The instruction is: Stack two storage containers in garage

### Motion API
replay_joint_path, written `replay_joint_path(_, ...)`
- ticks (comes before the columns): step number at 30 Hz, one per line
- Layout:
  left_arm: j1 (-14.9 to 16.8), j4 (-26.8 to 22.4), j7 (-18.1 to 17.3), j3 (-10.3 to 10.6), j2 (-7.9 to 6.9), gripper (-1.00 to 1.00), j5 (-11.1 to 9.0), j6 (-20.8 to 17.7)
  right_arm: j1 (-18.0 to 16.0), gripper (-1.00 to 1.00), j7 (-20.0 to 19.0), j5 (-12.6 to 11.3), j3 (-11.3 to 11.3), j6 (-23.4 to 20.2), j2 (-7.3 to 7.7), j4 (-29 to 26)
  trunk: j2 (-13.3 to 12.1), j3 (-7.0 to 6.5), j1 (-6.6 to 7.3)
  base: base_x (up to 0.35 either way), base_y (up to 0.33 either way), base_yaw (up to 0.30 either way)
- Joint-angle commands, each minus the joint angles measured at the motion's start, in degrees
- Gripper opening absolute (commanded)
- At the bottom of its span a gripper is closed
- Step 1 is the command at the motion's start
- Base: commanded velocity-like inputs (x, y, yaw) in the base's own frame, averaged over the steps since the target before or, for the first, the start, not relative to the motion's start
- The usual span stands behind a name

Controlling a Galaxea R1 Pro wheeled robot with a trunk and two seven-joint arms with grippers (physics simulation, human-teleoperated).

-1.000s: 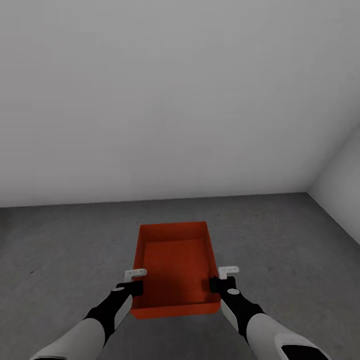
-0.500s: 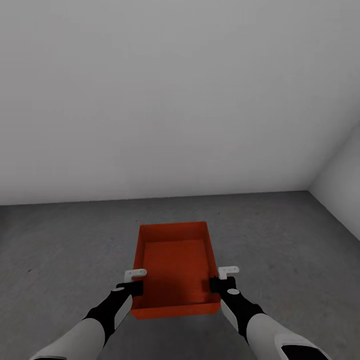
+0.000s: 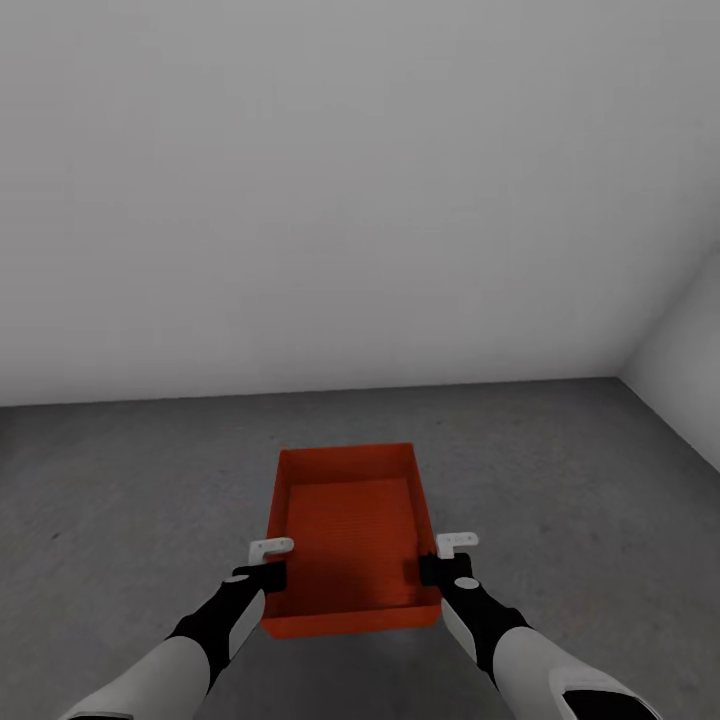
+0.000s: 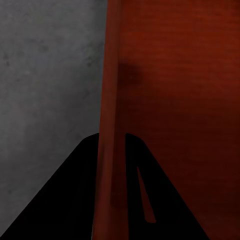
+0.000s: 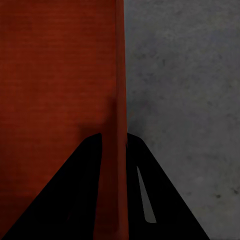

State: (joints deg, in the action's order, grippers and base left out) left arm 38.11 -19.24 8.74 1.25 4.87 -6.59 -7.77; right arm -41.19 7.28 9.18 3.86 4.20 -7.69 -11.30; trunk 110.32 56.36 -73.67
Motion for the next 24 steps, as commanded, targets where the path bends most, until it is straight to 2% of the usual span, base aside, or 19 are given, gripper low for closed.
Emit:
replay_joint_path(1, 0.04, -0.80, 1.55, -1.23, -0.82, -1.00, 0.61, 1.45, -0.01, -1.00, -0.33, -0.04, 0.10, 0.20, -0.03, 0.23, 0.44, 0.23, -0.22, 0.000, 0.000, 0.000)
replay_joint_path(24, 0.04, -0.80, 1.55, -1.22, -0.82, -1.00, 0.61, 1.45, 0.01, -1.00, -0.27, -0.04, 0.10, 0.20, -0.03, 0.23, 9.66, 4.36, -5.27, 0.000, 0.000, 0.000)
